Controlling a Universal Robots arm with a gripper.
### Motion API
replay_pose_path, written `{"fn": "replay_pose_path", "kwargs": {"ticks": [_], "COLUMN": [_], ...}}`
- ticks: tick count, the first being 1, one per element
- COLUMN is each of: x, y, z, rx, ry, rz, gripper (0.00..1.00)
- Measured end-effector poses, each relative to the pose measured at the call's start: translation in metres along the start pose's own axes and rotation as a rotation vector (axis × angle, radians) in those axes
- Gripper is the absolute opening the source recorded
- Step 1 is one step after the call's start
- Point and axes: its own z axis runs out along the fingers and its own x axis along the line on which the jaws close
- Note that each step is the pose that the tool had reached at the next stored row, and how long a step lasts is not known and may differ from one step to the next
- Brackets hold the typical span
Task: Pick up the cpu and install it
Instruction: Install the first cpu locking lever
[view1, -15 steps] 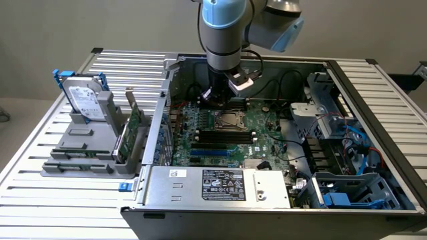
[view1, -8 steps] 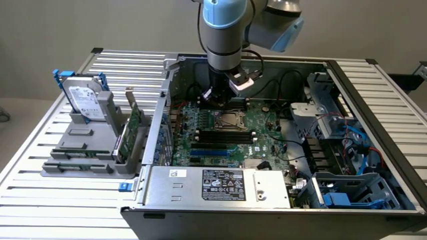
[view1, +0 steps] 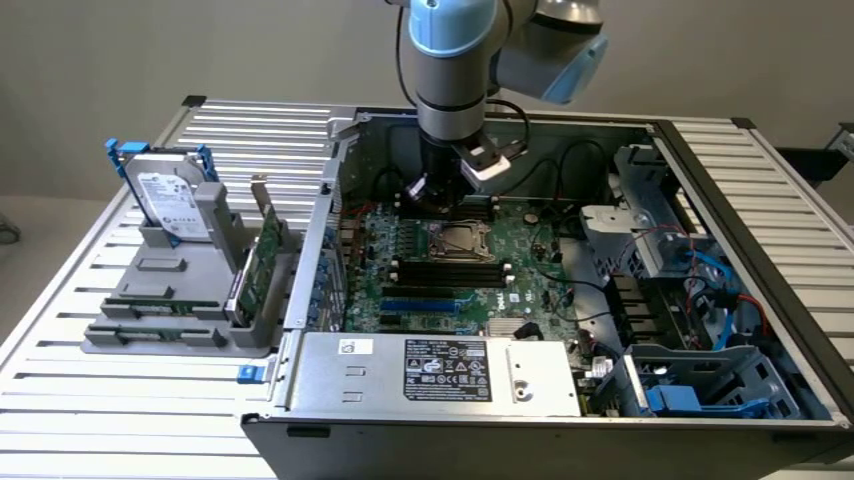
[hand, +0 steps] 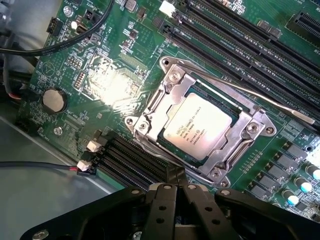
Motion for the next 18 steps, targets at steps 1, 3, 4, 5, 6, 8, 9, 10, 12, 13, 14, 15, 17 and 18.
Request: {"fn": "replay_pose_path", "kwargs": {"ticks": [1, 3, 4, 5, 6, 8, 9, 10, 12, 13, 14, 15, 17, 18], "x": [0.0002, 0.0006, 0.0011, 0.0015, 0.0017, 0.0020, 0.0022, 0.0024, 0.0027, 0.0029, 0.0030, 0.0032, 0.0035, 0.0036], "y": [0.0001, 0.0003, 0.0005, 0.0008, 0.0008, 0.0011, 0.0012, 0.0013, 0.0015, 0.0016, 0.0017, 0.0018, 0.0020, 0.0021], "z": [0.0000, 0.0001, 0.0001, 0.0002, 0.0002, 0.0002, 0.0002, 0.0003, 0.0003, 0.0003, 0.0003, 0.0004, 0.0004, 0.0004], "rx": [0.0000, -0.0001, -0.0002, -0.0002, -0.0002, -0.0003, -0.0003, -0.0003, -0.0003, -0.0004, -0.0004, -0.0005, -0.0006, -0.0006], "ry": [0.0000, 0.0000, -0.0001, -0.0001, -0.0001, -0.0001, -0.0002, -0.0002, -0.0002, -0.0002, -0.0002, -0.0003, -0.0004, -0.0004], "rz": [0.000, 0.000, 0.000, 0.000, 0.000, 0.000, 0.000, 0.000, 0.000, 0.000, 0.000, 0.000, 0.000, 0.000], "gripper": [0.11, 0.11, 0.11, 0.11, 0.11, 0.11, 0.11, 0.11, 0.11, 0.11, 0.11, 0.11, 0.11, 0.11]}}
